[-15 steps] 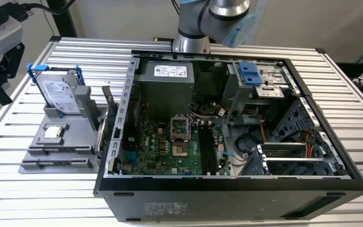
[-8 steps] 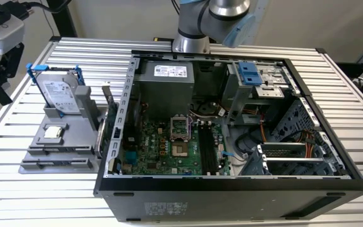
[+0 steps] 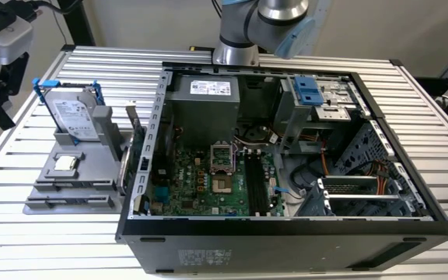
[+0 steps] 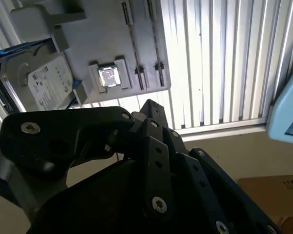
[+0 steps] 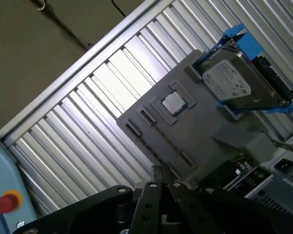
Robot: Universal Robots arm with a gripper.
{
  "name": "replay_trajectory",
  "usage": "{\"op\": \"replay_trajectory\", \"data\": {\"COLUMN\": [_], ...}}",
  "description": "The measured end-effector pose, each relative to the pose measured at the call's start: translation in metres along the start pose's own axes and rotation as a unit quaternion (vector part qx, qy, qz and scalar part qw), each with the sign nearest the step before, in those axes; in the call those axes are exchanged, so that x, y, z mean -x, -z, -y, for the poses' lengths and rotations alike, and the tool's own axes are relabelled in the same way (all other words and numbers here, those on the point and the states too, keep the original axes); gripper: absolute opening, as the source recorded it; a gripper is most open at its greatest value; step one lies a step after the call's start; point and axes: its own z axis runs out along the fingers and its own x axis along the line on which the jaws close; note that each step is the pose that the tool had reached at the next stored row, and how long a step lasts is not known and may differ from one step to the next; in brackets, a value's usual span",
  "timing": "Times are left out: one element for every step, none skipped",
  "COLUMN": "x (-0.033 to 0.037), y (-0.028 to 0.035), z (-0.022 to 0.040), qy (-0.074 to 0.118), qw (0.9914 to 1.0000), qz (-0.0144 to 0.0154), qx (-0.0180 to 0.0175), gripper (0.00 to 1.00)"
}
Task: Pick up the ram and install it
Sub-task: 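Pick up the ram and move it above insertion slot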
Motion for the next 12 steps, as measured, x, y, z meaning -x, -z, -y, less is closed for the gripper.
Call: {"op": "replay_trajectory", "data": {"x": [0.0,0.0,0.0,0.0,0.0,0.0,0.0,0.0,0.0,0.0,0.0,0.0], "y": [0.0,0.0,0.0,0.0,0.0,0.0,0.0,0.0,0.0,0.0,0.0,0.0], "z": [0.0,0.0,0.0,0.0,0.0,0.0,0.0,0.0,0.0,0.0,0.0,0.0], "qy": [0.005,0.009,0.013,0.018,0.022,0.026,0.031,0.035,0.039,0.043,0.047,0.051], "qw": [0.99999,0.99996,0.99991,0.99984,0.99976,0.99965,0.99953,0.99939,0.99926,0.99908,0.99889,0.99869], "qz": [-0.0002,-0.0004,-0.0006,-0.0007,-0.0009,-0.0011,-0.0013,-0.0014,-0.0016,-0.0018,-0.002,-0.0021], "qx": [0.0001,0.0002,0.0002,0.0003,0.0004,0.0004,0.0005,0.0006,0.0006,0.0007,0.0008,0.0008], "gripper": [0.0,0.0,0.0,0.0,0.0,0.0,0.0,0.0,0.0,0.0,0.0,0.0]}}
